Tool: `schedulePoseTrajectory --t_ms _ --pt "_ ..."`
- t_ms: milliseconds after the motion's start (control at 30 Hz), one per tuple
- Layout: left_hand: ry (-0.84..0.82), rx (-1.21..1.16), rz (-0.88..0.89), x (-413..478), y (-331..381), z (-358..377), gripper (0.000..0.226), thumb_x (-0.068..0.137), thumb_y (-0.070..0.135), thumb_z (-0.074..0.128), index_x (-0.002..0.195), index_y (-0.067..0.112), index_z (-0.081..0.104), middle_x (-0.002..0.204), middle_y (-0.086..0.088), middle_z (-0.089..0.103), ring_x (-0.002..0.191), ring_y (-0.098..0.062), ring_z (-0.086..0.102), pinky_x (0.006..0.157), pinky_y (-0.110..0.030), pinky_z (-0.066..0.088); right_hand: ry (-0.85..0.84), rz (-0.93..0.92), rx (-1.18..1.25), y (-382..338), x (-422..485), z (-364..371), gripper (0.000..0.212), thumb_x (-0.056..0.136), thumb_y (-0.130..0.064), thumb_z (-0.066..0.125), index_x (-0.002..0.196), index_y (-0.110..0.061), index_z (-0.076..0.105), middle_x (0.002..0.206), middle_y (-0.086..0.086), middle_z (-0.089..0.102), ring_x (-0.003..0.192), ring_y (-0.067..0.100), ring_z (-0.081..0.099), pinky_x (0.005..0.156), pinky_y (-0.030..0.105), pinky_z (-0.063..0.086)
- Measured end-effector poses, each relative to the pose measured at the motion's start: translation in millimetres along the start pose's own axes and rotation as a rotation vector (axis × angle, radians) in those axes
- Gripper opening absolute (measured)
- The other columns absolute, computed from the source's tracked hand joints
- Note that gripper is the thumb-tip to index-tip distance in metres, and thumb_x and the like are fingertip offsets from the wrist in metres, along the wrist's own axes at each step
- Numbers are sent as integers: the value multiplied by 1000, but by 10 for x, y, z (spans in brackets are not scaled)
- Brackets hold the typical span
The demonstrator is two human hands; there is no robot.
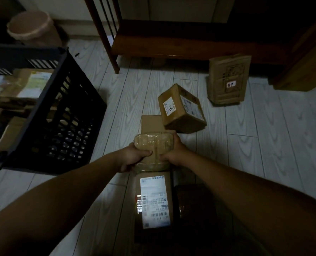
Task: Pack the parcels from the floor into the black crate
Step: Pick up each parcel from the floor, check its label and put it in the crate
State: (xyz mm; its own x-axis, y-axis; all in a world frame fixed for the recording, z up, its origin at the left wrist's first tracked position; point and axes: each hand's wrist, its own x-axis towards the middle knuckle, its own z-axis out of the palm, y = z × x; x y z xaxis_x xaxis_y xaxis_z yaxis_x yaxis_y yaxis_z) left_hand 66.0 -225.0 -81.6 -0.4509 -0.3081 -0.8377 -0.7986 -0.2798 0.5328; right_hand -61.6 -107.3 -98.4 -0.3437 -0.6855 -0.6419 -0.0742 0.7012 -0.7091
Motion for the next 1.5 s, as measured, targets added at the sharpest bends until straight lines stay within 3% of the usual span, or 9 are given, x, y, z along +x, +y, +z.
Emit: schedulePoseTrajectory --t_ms 167,267,433,533,700,900,1000,1167,1500 --pt "131 68 63 -90 310 -143 61 83 42 64 133 26 33 119 -8 58 104 -28 57 84 -44 47 126 -2 207 -233 -23 -101 97 80 -11 72 150 -24 7 144 8 37 127 27 42 90 31 40" --pt "179 -32 198 -168 467 -275 65 83 38 66 137 26 33 121 -6 57 100 -24 58 80 -40 49 211 -99 271 -406 -27 -194 89 80 -16 72 149 -27 16 141 4 43 128 26 44 97 36 40" --pt "198 -30 468 -268 781 -436 76 78 10 72 141 21 31 123 -7 55 102 -23 60 83 -36 54 347 -252 324 -849 -157 -488 58 87 -30 65 138 -27 36 114 -7 55 102 13 54 70 23 41" --pt "211 -82 527 -384 927 -381 56 84 25 66 133 27 38 121 -2 54 104 -21 57 80 -31 49 348 -269 418 -1060 -234 -632 50 91 -50 52 134 -29 37 111 -8 52 92 9 52 64 24 40" --pt "176 -291 552 -472 1037 -351 34 96 50 35 126 35 42 113 5 54 104 -19 55 83 -42 52 433 -249 434 -1121 -225 -718 41 97 -56 28 113 -26 50 107 1 61 98 18 60 88 38 47" --pt "370 -425 611 -453 1106 -311 19 93 22 54 108 13 46 98 -5 58 81 -19 63 65 -33 56 480 -312 448 -1101 -254 -693 8 92 -29 57 92 -21 56 100 -1 60 98 20 59 89 40 50" --pt "347 -486 651 -438 1092 -289 38 85 3 61 116 15 43 112 -7 53 89 -20 63 66 -29 54 517 -389 477 -1155 -276 -737 23 86 -7 62 92 -26 51 102 -5 57 99 16 57 83 32 52" --pt "390 -512 677 -567 1220 -302 10 95 23 51 93 15 48 90 -3 58 72 -14 62 59 -31 54 486 -496 379 -1265 -335 -754 60 83 1 62 132 -30 44 119 -13 48 107 2 45 81 23 50" --pt "418 -611 559 -2370 1775 -372 21 88 2 56 104 11 46 104 -7 58 92 -25 61 74 -40 55 468 -512 338 -2381 -1654 -975 45 85 -11 65 120 -31 44 124 1 50 107 7 53 73 15 49"
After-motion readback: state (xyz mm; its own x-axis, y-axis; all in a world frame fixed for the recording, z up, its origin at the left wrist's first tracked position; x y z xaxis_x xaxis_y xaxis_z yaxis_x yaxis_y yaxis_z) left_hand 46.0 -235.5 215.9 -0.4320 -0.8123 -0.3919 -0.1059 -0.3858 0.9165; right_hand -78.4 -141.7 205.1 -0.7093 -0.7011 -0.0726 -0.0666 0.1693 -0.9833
